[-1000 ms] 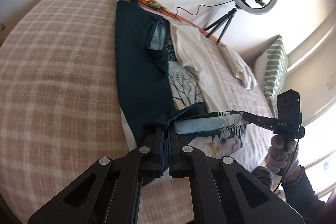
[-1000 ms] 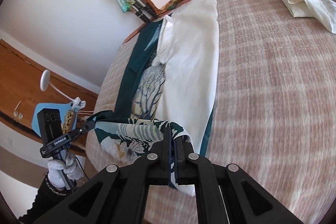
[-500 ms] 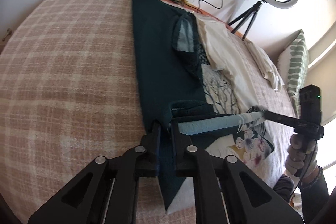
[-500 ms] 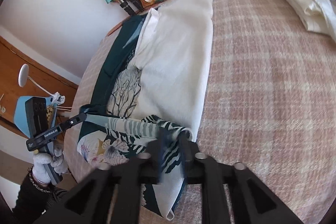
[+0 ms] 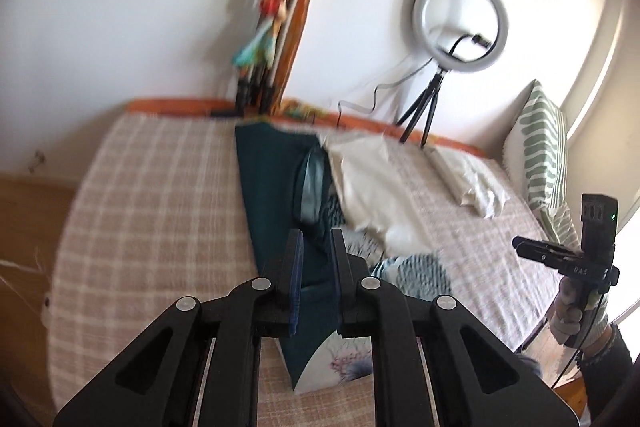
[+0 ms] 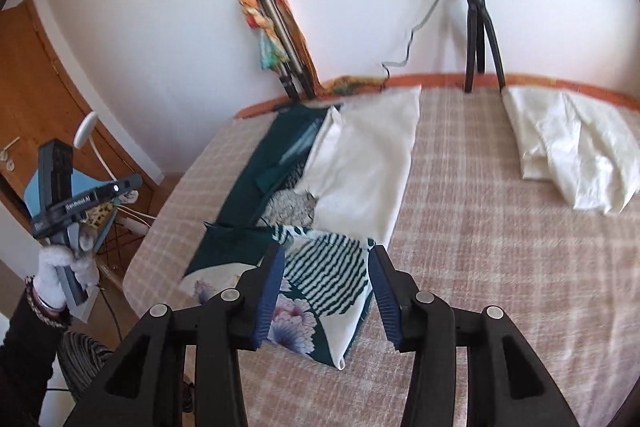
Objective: Fold small clothes
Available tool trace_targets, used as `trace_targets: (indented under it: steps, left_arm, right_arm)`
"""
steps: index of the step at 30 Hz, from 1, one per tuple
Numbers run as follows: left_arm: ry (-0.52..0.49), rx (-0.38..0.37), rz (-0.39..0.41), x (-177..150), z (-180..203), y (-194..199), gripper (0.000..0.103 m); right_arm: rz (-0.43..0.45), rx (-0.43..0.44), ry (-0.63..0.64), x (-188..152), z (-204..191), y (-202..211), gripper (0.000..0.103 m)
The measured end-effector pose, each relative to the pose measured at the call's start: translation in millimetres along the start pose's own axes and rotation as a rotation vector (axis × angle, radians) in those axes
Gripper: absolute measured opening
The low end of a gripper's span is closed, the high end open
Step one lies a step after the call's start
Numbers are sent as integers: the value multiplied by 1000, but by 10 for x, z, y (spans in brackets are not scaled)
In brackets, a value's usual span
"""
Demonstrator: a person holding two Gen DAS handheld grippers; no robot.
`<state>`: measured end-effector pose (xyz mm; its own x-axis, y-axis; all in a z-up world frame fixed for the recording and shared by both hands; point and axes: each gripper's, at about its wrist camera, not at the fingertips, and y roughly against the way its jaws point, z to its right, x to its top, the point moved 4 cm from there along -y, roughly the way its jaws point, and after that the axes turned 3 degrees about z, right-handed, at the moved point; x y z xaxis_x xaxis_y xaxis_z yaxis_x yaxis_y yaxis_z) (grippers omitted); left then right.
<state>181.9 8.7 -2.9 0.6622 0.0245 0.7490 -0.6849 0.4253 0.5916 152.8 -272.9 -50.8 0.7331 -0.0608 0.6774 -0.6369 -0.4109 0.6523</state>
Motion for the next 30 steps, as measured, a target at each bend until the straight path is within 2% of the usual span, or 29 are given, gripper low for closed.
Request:
trace_targets:
  steps: [5,7,9,10,11,15,18,20,21,22,24,27,30]
  left_arm:
    - [-41,28,69,492,117,452,11]
    - [-56,45,80,665,128,556,19]
    - [-58,64,107,791,94,616,38]
    - [-57,68,115,813,60,614,39]
    - [-54,64,112,830,36,582,39]
    - [-5,58,72,803,-212,283,39]
    - [16,85,22,810,-455,-32,39]
    - [32,101,2,872,-623,-210,39]
    - [45,95,-5,905,-688,-289,39]
    - [57,84,-8,942,-751,-385,39]
    - [71,72,-8,983,-858,-566,41]
    - [118,18,-52,959,-1045,-1043,45]
    - [136,-2,-90,883,-1170,-1478,45]
  right_arm:
    - [43,-26,34,179,-90,265,47]
    - [59,-45,55,255,-100,337,47]
    - [72,-61,72,323,-92,392,50]
    - [77,-67,82,368,-74,413,56]
    - [79,-76,89,406,-61,414,59]
    - [122,-115,88,600,55,402,63]
    - [118,-118,76,768,168,247,64]
    - [115,-126,102,889,227,110,71]
    - [108,-138,117,950,260,28,80]
    - [104,-155,128,1021,298,-71,82]
    - [98,-162,125,1122,386,-245,82]
    - [41,-145,75,1257,601,-624,80]
    - [-15,-138,56,1346,794,-1021,72]
